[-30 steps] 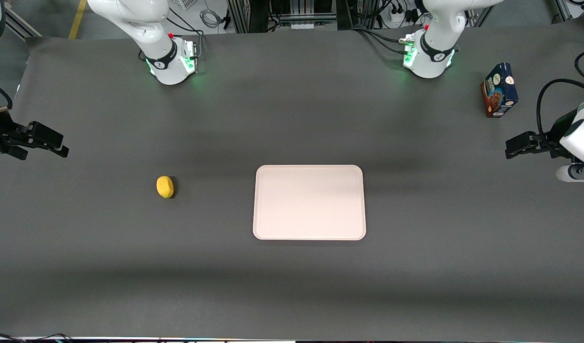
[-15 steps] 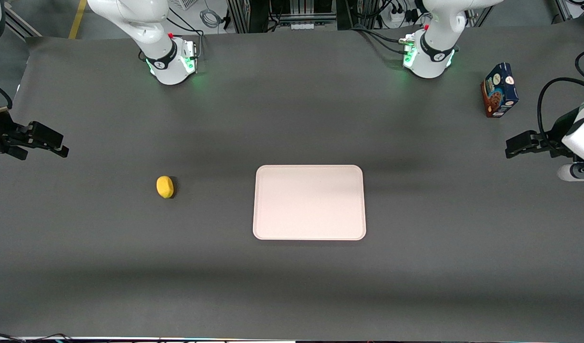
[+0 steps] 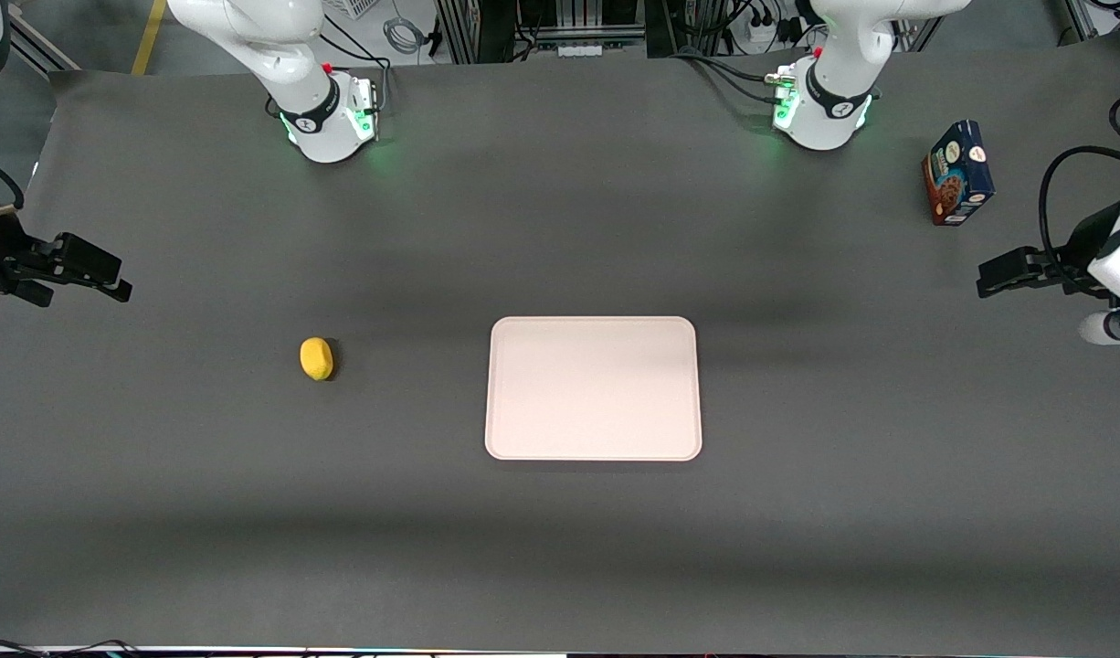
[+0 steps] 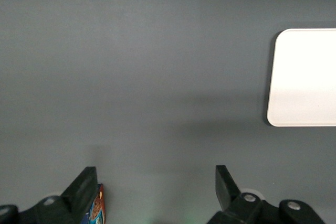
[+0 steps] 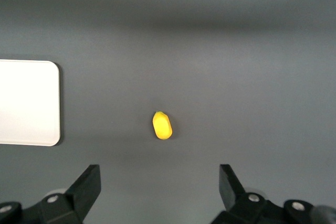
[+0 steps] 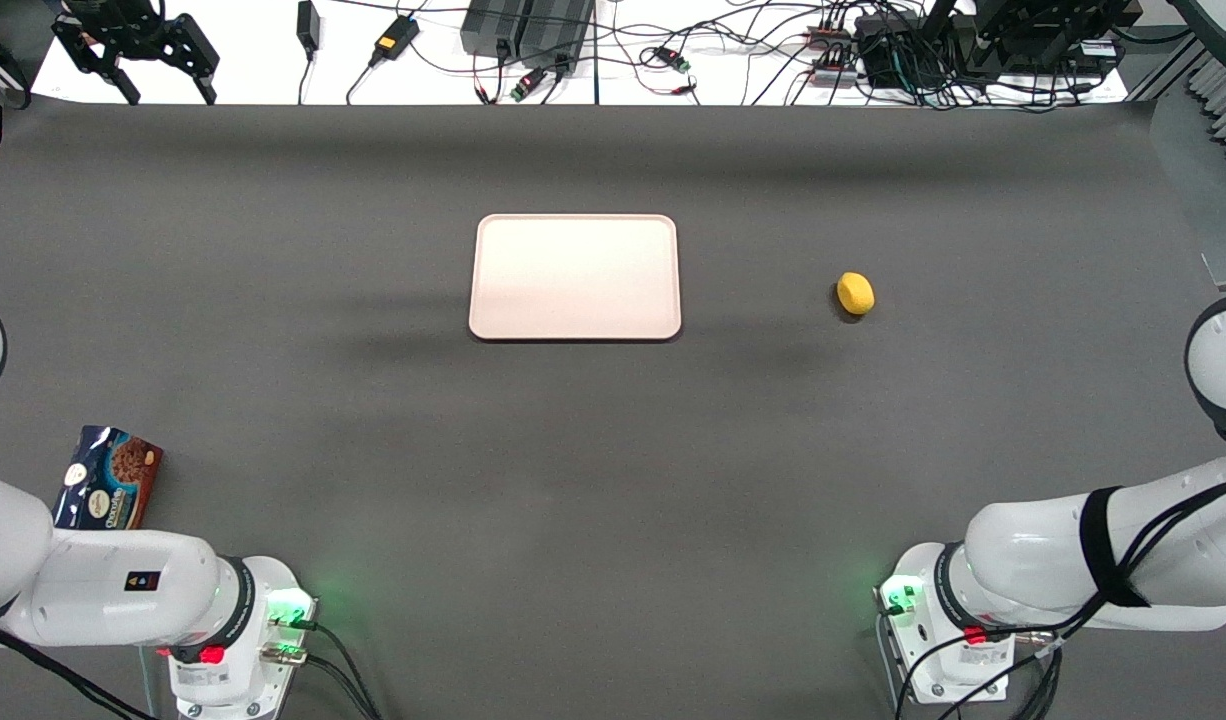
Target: Place cookie box on tray
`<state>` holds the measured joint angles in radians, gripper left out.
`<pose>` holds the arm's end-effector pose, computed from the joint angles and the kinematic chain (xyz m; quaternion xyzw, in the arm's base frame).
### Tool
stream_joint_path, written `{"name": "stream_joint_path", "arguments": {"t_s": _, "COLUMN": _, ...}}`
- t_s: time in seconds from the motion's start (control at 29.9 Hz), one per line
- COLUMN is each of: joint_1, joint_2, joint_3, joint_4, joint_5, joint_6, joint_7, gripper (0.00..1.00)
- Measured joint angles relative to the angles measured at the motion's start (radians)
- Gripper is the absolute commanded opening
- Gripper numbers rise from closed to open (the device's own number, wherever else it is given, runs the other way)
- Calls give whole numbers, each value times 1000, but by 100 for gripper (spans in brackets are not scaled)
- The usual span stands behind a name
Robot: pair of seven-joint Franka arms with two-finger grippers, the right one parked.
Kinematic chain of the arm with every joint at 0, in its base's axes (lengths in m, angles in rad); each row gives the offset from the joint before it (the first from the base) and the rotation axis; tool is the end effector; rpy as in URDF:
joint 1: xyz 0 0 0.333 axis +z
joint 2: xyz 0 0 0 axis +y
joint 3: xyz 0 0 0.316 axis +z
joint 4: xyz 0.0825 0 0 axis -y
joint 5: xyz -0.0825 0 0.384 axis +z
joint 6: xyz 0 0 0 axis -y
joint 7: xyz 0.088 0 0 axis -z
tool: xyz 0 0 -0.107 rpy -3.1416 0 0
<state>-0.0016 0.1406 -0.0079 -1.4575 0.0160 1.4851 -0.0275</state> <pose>0.5874 -0.0034 0.5901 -0.9983 -0.0092 0.0563 0.0085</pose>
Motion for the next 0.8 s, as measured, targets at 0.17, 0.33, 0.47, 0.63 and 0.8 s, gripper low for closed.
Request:
{"name": "stream_joint_path", "arguments": {"t_s": 0.17, "joint_1": -2, "joint_2": -3, "joint_3": 17, "joint_4": 0, "joint_5": 0, "joint_6": -26, "joint_7": 14, "gripper": 100}}
{"name": "stream_joint_path", "arguments": {"t_s": 0.33, "joint_1": -6, "joint_2": -16, "joint_3": 62, "joint_4": 0, "joint_5": 2, "joint_6": -61, "joint_7": 32, "gripper": 100}}
{"name": "stream_joint_path", "arguments": {"t_s": 0.47, "joint_1": -7, "joint_2": -37, "joint_3": 142, "joint_4": -15, "joint_5": 8, "joint_6": -75, "joint_7": 112, "gripper": 100}}
{"name": "stream_joint_path", "arguments": {"t_s": 0.63, "joint_1": -4, "joint_2": -69, "joint_3": 269, "joint_4": -51, "joint_5": 17, "joint_6": -76, "joint_7": 237, "gripper": 100}}
{"name": "stream_joint_path", "arguments": {"t_s": 0.8, "joint_1": -1, "joint_2": -121, "joint_3": 355, "joint_4": -129, "joint_5": 54, "joint_6": -48, "joint_7": 312, "gripper": 100}}
